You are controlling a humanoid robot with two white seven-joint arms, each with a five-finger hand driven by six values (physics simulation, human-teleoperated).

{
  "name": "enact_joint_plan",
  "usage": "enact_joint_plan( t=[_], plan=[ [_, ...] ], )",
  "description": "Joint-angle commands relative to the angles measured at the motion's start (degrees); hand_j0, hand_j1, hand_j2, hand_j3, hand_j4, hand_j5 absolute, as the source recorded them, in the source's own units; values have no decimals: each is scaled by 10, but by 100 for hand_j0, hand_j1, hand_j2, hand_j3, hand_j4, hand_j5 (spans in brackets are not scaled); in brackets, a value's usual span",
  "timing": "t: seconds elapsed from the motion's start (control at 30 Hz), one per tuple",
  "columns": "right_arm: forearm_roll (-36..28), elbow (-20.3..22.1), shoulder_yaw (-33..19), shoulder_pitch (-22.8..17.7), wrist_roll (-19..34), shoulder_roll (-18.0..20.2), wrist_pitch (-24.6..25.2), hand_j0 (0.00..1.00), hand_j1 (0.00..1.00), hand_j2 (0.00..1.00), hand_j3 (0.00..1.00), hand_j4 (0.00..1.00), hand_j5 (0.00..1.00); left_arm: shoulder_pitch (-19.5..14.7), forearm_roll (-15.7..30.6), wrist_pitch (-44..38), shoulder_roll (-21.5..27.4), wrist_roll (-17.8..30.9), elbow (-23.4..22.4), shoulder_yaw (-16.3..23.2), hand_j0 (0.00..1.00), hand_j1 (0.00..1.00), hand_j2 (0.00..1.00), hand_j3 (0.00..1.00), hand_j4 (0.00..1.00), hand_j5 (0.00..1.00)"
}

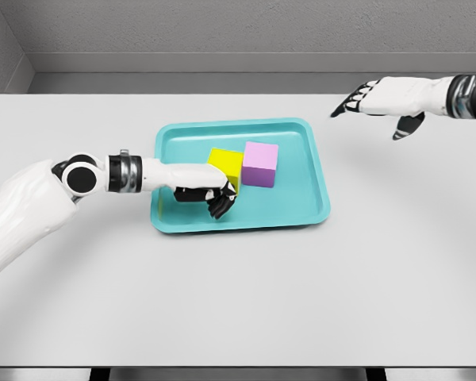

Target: Push two cubes

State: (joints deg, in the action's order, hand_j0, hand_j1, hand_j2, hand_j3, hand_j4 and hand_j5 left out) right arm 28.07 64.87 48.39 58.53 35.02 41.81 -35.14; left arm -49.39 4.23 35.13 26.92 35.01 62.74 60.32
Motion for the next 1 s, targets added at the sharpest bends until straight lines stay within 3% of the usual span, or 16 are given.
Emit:
enact_joint_plan(
  t=[0.0, 0.97],
  plan=[
    [-2, 1, -1, 3, 0, 5, 1, 100, 100, 100, 100, 100, 100, 0, 4, -1, -1, 0, 0, -8, 9, 9, 9, 9, 9, 9],
    [-2, 11, -12, 1, 0, 33, 1, 100, 100, 100, 100, 100, 100, -14, -3, -1, -31, 0, -24, -28, 9, 9, 9, 9, 9, 9]
  ],
)
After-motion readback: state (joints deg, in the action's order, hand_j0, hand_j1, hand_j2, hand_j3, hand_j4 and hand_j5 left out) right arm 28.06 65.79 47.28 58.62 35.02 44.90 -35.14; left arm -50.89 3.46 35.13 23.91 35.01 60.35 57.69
